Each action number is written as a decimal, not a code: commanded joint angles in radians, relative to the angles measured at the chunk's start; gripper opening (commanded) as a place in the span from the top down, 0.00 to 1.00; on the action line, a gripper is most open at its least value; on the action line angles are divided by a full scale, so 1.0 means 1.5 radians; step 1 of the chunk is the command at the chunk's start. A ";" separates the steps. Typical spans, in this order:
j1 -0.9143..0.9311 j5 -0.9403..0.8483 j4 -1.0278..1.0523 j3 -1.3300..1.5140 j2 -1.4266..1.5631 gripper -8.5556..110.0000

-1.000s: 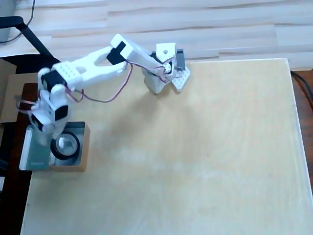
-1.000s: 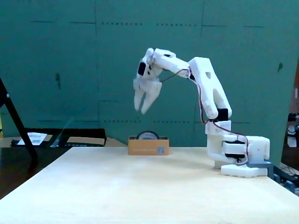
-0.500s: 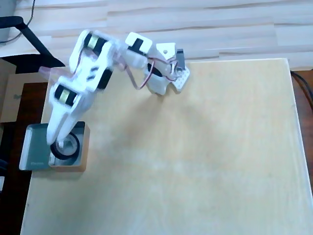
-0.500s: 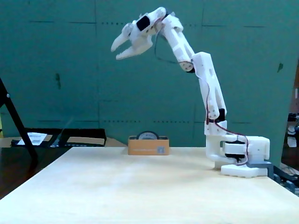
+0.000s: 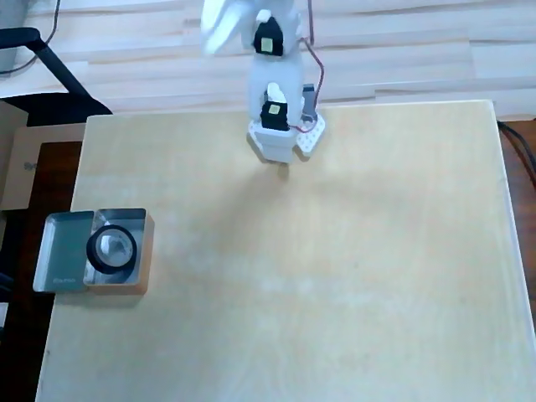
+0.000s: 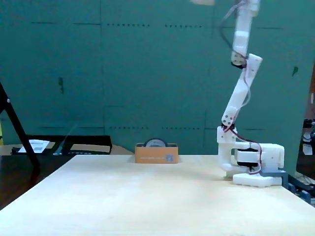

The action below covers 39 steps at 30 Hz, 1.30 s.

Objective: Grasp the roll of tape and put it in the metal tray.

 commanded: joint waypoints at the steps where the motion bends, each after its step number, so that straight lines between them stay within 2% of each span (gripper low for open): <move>1: -0.003 -0.003 0.218 0.083 0.089 0.93; 13: 0.002 0.004 0.196 0.549 0.595 0.93; 22: -0.002 0.049 -0.028 1.126 0.932 0.93; 27: -0.007 0.052 -0.101 1.333 0.924 0.93; 33: -0.008 0.070 -0.234 1.526 0.923 0.93; 39: -0.009 0.083 -0.303 1.692 0.923 0.93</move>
